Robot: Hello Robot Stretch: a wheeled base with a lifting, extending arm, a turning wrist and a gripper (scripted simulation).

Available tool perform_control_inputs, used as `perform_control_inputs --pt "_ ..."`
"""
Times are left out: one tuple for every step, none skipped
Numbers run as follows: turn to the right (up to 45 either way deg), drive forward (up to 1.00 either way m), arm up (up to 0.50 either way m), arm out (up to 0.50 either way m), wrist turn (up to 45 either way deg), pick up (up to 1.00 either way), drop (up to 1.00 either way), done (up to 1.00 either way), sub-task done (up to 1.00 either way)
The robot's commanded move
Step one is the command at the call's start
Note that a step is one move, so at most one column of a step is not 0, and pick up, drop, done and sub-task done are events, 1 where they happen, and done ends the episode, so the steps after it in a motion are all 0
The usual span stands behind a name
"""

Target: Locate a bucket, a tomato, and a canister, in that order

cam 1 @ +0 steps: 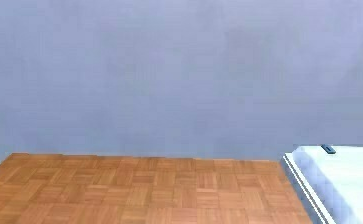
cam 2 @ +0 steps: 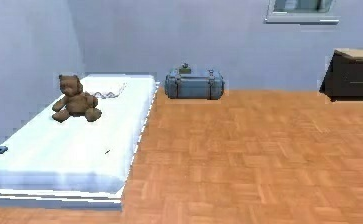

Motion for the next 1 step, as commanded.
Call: perform_control_inputs --pt "0.0 0.1 0.0 0.0 0.0 0.0 0.0 0.0 0.0"
